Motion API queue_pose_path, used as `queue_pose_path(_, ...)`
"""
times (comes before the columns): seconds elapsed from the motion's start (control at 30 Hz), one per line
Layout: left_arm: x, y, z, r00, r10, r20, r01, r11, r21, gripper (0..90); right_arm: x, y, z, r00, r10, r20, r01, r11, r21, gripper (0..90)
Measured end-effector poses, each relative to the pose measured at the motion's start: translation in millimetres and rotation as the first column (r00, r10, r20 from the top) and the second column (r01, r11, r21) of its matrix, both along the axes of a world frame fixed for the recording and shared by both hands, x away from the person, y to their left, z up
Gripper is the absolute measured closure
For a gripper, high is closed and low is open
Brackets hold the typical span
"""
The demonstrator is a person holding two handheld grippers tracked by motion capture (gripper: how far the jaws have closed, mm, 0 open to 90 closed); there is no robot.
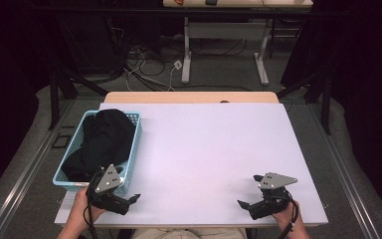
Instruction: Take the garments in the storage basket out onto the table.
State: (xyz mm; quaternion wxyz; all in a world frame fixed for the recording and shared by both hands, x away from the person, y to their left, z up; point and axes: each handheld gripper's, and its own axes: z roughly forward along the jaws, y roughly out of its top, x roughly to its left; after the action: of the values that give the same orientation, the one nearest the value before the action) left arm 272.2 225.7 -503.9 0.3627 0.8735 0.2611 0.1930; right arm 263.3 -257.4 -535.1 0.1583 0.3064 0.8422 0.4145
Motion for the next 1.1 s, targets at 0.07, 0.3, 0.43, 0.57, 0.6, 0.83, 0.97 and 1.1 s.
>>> queue_pose_path(0.07, 0.2, 1.1, 1.3, 1.0, 0.004, -0.005, -0.004, 1.0, 0.003, 0.0, 0.0, 0.4, -0.3, 1.0, -0.001, 0.006, 0.001, 1.0, 0.002, 0.0)
queue_pose_path(0.3, 2.0, 6.1, 3.8, 0.9997, 0.023, -0.005, -0.023, 0.9997, -0.003, 0.0, 0.4, 0.2, -0.4, 1.0, -0.002, 0.006, 0.002, 1.0, 0.001, 0.0)
queue_pose_path(0.43, 3.7, 9.6, 5.6, 0.9995, 0.031, -0.002, -0.031, 0.9995, 0.004, 0.0, 0.5, 0.4, -0.8, 0.9999, -0.008, 0.012, 0.008, 1.0, 0.002, 0.0)
queue_pose_path(0.57, 4.2, 12.5, 8.5, 0.9991, 0.042, -0.002, -0.042, 0.9991, 0.01, 0.0, 0.3, 0.2, -0.3, 1.0, -0.003, 0.003, 0.003, 1.0, -0.004, 0.0)
queue_pose_path(0.6, 4.7, 13.5, 9.3, 0.999, 0.044, 0.002, -0.044, 0.9989, 0.015, 0.0, 0.2, 0.3, -0.4, 1.0, -0.003, 0.006, 0.003, 1.0, -0.003, 0.0)
queue_pose_path(0.83, 8.5, 18.1, 12.5, 0.9978, 0.066, 0.0, -0.066, 0.9977, 0.017, 0.0, 0.2, 0.3, -0.1, 1.0, -0.001, 0.003, 0.001, 1.0, -0.008, 0.0)
queue_pose_path(0.97, 11.5, 20.5, 16.3, 0.9976, 0.069, 0.007, -0.069, 0.9971, 0.032, 0.0, 0.5, 0.3, -0.2, 1.0, 0.003, 0.004, -0.003, 1.0, -0.007, 0.0)
queue_pose_path(1.1, 15.6, 23.7, 19.7, 0.9965, 0.083, 0.009, -0.084, 0.9958, 0.038, 0.0, 0.6, 0.9, -0.7, 1.0, -0.002, 0.009, 0.002, 1.0, 0.0, 0.0)
